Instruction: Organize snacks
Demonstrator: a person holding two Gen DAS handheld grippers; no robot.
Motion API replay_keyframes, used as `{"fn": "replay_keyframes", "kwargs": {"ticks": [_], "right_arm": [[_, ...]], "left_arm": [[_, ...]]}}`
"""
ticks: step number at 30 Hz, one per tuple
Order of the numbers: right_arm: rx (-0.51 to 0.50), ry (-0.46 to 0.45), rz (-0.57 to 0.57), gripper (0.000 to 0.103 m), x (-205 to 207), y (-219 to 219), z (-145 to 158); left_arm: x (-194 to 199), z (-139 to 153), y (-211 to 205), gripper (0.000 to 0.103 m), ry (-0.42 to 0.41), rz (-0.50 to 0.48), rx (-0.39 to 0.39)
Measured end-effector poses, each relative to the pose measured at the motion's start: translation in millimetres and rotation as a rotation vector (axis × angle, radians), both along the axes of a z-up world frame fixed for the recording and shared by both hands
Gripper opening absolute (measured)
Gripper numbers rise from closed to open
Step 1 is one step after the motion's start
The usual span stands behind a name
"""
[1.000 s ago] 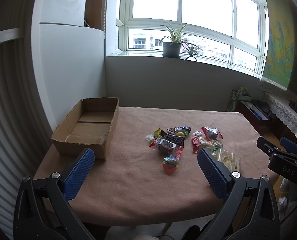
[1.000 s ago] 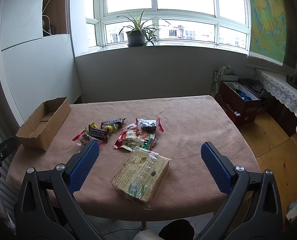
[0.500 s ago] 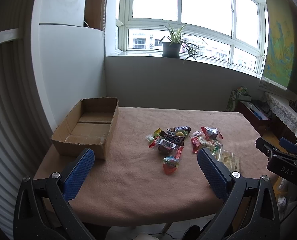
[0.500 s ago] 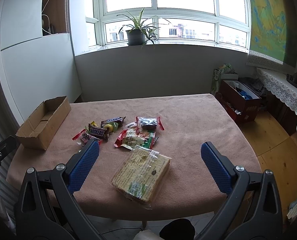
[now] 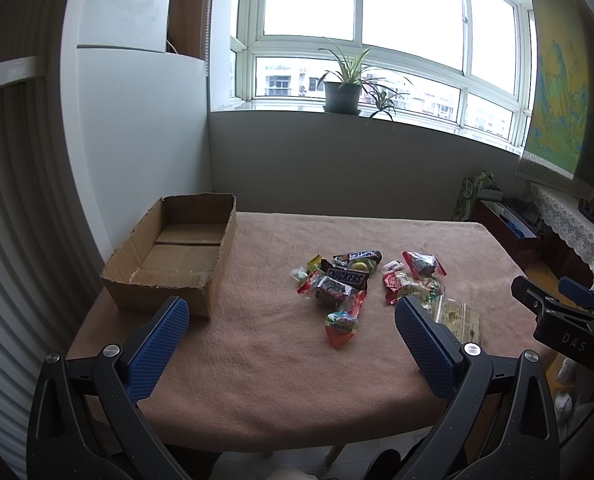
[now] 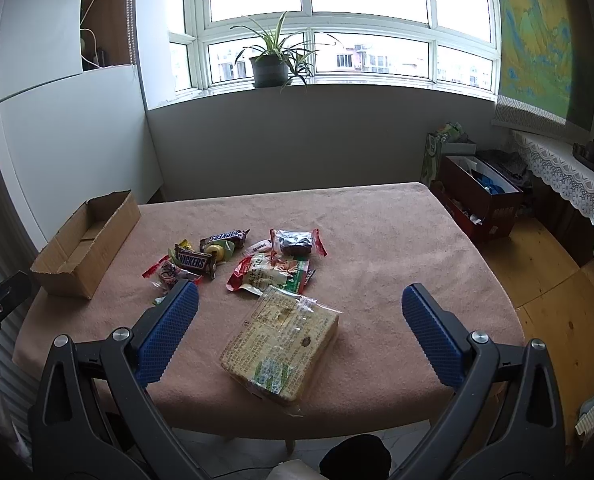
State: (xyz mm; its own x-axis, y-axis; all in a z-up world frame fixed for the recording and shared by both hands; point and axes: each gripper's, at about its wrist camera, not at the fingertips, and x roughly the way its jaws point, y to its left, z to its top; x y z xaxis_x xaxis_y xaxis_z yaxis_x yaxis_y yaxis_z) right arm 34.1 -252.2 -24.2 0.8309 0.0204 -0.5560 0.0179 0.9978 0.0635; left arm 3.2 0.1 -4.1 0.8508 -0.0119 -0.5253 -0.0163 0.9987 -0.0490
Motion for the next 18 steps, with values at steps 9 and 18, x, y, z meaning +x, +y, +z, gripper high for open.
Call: {"fn": "replay_keyframes", "kwargs": {"ticks": [9, 18], "right_arm": [[-0.003, 0.008, -0.014, 0.103, 2.9, -6.2, -4.3], [0.05, 0.056, -0.076, 0.103, 8.8, -38.5, -18.0]], "left_arm": [[1.7, -3.6, -1.0, 0.102, 0.008, -0.001, 0.002], [8.7, -19.7, 8.9, 0.102, 0.053, 0.02, -0.016]]}}
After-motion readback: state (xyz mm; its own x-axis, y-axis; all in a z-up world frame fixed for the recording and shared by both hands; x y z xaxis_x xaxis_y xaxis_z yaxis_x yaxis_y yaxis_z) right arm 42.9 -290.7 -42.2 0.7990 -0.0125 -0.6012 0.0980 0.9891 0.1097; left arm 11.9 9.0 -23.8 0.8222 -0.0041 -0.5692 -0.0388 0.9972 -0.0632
